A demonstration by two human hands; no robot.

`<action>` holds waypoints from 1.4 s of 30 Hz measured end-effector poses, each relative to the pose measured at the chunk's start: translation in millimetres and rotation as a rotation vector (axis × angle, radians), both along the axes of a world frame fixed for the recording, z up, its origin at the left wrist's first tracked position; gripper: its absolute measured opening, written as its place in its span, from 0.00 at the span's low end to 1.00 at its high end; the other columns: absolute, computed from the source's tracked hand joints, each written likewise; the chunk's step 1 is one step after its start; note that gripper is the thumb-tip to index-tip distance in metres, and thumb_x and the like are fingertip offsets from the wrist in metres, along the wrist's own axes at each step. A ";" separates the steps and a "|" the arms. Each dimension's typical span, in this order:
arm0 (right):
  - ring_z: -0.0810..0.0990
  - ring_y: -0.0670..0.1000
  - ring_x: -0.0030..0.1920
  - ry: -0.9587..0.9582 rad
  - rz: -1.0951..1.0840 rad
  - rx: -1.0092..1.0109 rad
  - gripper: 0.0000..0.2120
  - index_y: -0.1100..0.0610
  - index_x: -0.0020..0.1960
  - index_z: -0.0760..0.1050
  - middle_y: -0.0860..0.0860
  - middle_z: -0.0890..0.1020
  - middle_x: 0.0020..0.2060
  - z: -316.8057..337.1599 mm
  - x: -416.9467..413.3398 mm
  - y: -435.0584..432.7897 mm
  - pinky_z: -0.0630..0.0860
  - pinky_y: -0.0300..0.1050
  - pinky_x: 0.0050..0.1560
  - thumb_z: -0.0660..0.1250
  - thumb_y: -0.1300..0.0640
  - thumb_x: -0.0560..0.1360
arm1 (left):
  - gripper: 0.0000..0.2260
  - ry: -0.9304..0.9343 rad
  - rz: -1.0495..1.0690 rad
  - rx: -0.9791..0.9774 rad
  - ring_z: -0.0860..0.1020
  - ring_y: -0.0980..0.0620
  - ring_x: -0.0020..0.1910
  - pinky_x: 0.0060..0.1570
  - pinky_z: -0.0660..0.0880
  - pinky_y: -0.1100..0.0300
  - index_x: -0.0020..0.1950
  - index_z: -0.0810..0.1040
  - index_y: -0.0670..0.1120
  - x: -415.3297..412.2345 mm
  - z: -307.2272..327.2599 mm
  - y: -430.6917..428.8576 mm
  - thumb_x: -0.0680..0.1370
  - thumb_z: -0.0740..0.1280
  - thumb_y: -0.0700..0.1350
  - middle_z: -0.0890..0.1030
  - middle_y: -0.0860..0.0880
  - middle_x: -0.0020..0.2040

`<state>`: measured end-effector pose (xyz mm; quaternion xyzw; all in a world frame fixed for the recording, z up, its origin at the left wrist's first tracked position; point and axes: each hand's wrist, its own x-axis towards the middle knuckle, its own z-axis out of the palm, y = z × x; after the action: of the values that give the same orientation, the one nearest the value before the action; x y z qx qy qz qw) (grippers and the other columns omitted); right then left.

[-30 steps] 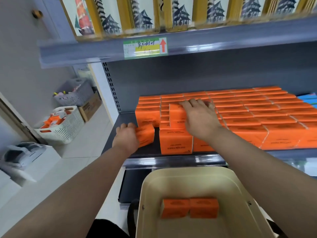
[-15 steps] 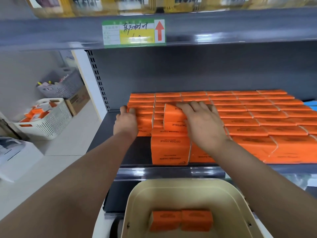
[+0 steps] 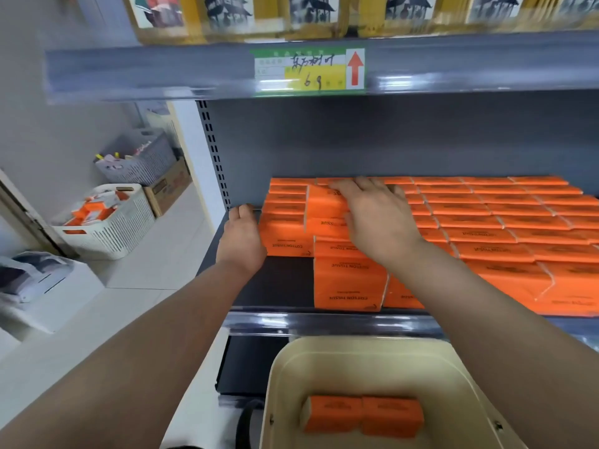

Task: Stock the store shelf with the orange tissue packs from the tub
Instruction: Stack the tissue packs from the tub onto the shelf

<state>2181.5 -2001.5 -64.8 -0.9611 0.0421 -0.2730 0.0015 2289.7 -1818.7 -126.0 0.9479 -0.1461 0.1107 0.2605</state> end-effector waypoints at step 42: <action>0.63 0.51 0.73 0.300 -0.063 0.176 0.21 0.54 0.73 0.65 0.51 0.68 0.72 -71.0 15.3 4.8 0.57 0.54 0.73 0.51 0.52 0.81 | 0.34 0.103 -0.026 0.037 0.78 0.42 0.52 0.40 0.70 0.54 0.72 0.56 0.43 -5.8 -29.2 -17.3 0.72 0.71 0.43 0.72 0.43 0.61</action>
<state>2196.8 -1996.7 -135.8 -0.9854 0.0958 -0.1218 0.0706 2283.8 -1836.0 -155.1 0.9551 -0.1466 0.0554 0.2515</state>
